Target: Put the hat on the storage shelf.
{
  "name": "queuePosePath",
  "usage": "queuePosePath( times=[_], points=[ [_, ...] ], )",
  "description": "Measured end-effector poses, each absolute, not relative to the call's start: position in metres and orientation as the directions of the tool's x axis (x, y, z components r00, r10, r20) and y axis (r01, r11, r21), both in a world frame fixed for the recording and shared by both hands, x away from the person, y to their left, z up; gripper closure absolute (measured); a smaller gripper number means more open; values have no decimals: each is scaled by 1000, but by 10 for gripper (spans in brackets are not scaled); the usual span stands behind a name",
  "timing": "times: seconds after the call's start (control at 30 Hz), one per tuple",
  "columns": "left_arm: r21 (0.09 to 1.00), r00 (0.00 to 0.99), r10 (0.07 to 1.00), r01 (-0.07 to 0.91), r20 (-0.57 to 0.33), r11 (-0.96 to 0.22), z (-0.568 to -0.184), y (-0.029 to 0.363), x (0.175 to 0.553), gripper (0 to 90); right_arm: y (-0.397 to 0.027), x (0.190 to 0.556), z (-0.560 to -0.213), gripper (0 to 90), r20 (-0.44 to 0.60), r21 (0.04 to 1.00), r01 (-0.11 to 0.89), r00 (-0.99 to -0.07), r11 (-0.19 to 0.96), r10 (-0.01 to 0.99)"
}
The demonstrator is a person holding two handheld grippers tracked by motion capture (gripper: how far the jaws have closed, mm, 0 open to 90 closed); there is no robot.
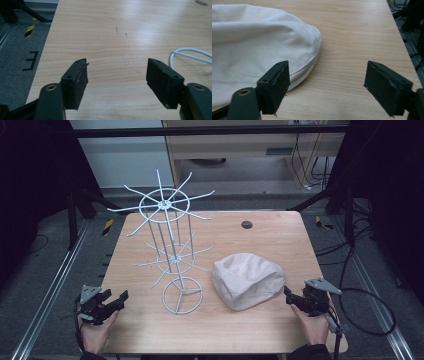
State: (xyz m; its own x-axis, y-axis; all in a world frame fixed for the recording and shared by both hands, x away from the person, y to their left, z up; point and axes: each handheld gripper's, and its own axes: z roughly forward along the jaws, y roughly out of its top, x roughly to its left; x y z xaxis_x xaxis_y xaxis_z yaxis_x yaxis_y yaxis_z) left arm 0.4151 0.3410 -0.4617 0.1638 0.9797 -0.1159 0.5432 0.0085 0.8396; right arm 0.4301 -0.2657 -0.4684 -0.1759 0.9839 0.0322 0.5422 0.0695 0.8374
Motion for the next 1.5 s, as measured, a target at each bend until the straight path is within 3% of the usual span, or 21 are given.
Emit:
queuePosePath(
  times=[0.43, 0.47, 0.77, 1.03, 1.23, 1.5],
  points=[
    [854, 168, 981, 521, -92, -9, -452, 336, 407, 531, -254, 413, -451, 496, 44, 846, 521, -280, 114, 959],
    [850, 168, 981, 527, -96, -7, -453, 336, 407, 545, -251, 412, -449, 555, 51, 841, 524, -319, 132, 946],
    [847, 173, 981, 531, -86, -19, -453, 337, 408, 591, -233, 408, -442, 749, 57, 828, 525, -429, 198, 901],
    [839, 189, 979, 543, -80, -37, -453, 336, 410, 653, -223, 413, -437, 892, 15, 838, 493, -452, 235, 892],
    [840, 190, 979, 541, -75, -40, -455, 335, 410, 646, -223, 427, -435, 900, 28, 844, 493, -430, 209, 902],
    [842, 185, 981, 536, -53, -56, -458, 334, 413, 565, -226, 448, -439, 900, 15, 849, 493, -380, 189, 925]
  ],
)
